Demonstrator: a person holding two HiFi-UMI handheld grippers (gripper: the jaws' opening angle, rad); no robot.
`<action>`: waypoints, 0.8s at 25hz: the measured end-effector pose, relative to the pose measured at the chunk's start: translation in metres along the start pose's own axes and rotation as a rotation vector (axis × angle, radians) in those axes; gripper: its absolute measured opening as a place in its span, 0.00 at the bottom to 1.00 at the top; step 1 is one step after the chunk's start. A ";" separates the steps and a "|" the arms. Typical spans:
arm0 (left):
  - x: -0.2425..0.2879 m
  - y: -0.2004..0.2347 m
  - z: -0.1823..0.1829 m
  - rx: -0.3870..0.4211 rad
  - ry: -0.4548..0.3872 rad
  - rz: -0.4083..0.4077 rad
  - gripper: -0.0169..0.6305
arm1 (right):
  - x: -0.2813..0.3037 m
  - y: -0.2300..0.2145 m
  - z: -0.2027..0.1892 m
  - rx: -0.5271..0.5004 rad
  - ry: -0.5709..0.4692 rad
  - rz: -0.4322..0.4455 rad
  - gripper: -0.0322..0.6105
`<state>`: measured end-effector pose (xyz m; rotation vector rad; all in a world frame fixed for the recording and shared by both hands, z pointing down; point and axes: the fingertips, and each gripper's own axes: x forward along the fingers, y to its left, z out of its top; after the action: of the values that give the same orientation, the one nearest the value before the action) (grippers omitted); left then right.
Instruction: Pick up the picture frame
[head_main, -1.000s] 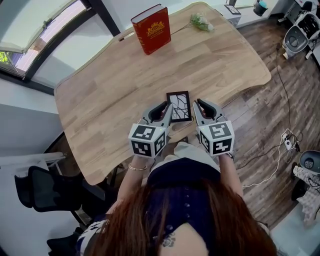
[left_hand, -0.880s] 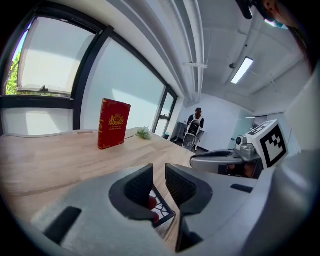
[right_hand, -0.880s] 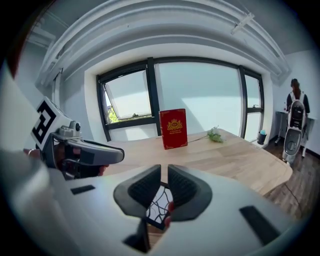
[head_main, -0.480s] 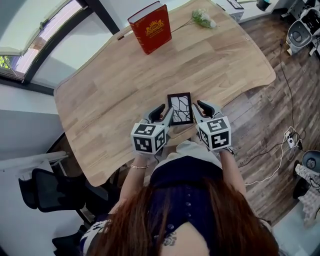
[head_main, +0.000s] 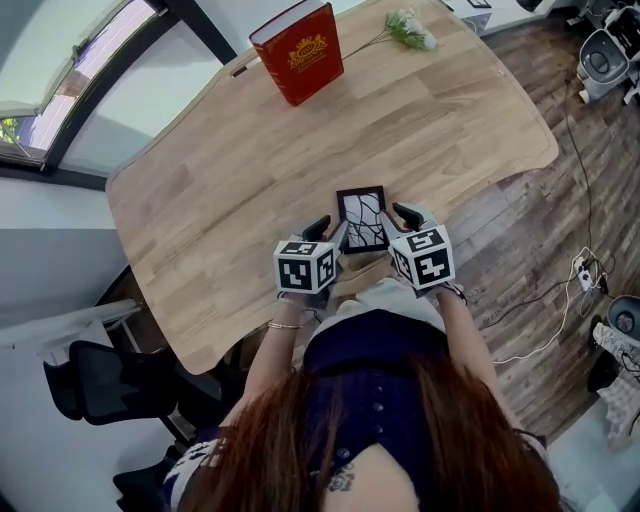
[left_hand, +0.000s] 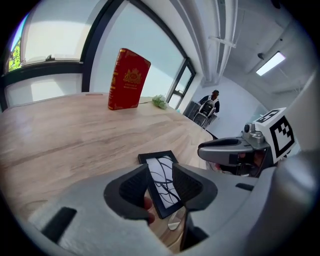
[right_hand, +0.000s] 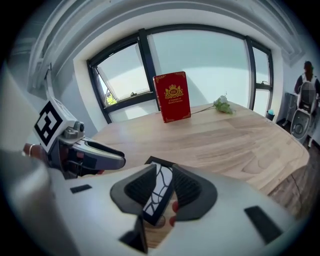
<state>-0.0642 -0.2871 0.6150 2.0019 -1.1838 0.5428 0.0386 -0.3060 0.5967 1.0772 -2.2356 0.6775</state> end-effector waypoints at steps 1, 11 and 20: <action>0.002 0.002 -0.004 -0.009 0.013 0.003 0.25 | 0.003 -0.001 -0.002 0.000 0.009 0.001 0.18; 0.026 0.012 -0.031 -0.075 0.104 0.000 0.28 | 0.029 -0.007 -0.029 0.034 0.098 0.013 0.22; 0.042 0.010 -0.047 -0.077 0.149 0.010 0.30 | 0.041 -0.008 -0.047 0.067 0.152 0.014 0.24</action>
<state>-0.0522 -0.2778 0.6771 1.8575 -1.1079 0.6311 0.0364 -0.3017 0.6600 1.0072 -2.1057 0.8176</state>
